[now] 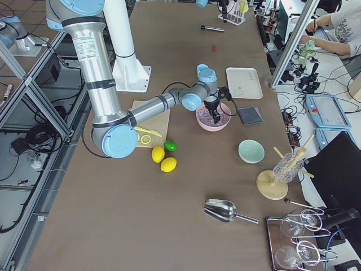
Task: Mash ice and strawberries in cup
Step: 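Lower the right gripper into the ice and grasp another cube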
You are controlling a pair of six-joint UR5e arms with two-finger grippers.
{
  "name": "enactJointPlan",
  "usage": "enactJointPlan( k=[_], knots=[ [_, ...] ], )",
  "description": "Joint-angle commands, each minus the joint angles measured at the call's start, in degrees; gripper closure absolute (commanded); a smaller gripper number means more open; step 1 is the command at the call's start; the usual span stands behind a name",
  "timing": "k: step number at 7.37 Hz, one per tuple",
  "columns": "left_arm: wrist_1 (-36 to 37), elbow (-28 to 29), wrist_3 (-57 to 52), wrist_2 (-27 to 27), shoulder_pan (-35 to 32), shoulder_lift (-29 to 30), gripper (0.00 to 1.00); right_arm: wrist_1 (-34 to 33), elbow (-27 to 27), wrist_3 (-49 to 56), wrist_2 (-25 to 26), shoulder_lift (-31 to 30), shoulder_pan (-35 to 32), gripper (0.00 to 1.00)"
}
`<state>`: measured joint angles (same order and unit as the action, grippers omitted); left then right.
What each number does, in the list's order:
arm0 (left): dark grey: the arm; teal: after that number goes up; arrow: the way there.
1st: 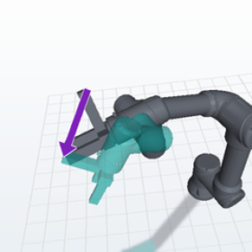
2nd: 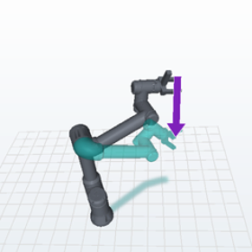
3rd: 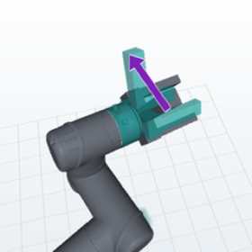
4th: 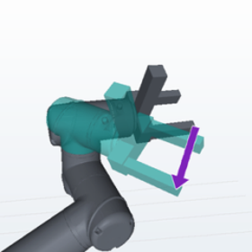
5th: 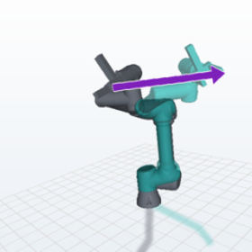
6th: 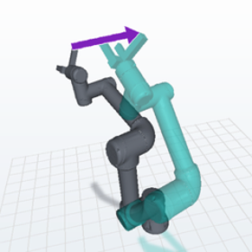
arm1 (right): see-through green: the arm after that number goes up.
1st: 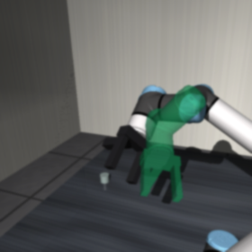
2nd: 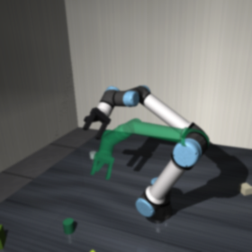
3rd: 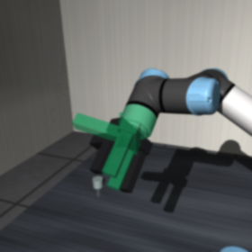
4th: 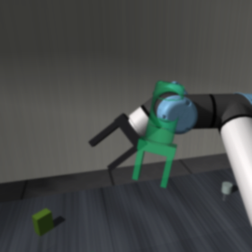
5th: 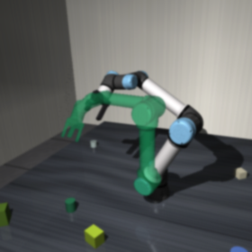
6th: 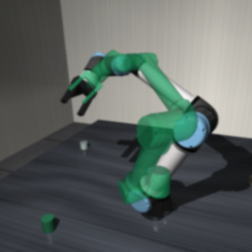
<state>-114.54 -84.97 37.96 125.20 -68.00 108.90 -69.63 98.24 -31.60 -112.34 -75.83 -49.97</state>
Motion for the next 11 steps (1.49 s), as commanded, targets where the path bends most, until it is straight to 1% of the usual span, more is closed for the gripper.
enactJointPlan(
  k=[1, 3, 6, 8, 11],
  knots=[
    [-0.1, 0.2, 0.1, -1.2, 0.4, 0.0, 0.02, 0.0, 0.5, 0.0, 0.9, -0.8, 0.4, 0.31],
    [-0.1, 0.1, 0.1, -1.2, 0.4, 0.0, 0.02, 0.0, 0.5, 0.0, 3.0, -1.2, 1.9, 0.32],
    [-0.1, 0.2, 0.0, -1.2, 0.4, -0.1, 0.02, 0.1, 1.5, 0.6, 3.0, -1.9, 2.2, 0.33],
    [-0.1, 0.2, 0.2, -1.2, 0.4, -0.1, 0.02, 0.0, 2.2, 0.7, 3.2, -2.8, 2.3, 0.43],
    [-0.2, -0.2, 0.2, -1.2, 0.5, -0.8, 0.02, 0.1, 2.2, 0.5, 3.4, -3.2, 2.7, 0.44]
  ],
)
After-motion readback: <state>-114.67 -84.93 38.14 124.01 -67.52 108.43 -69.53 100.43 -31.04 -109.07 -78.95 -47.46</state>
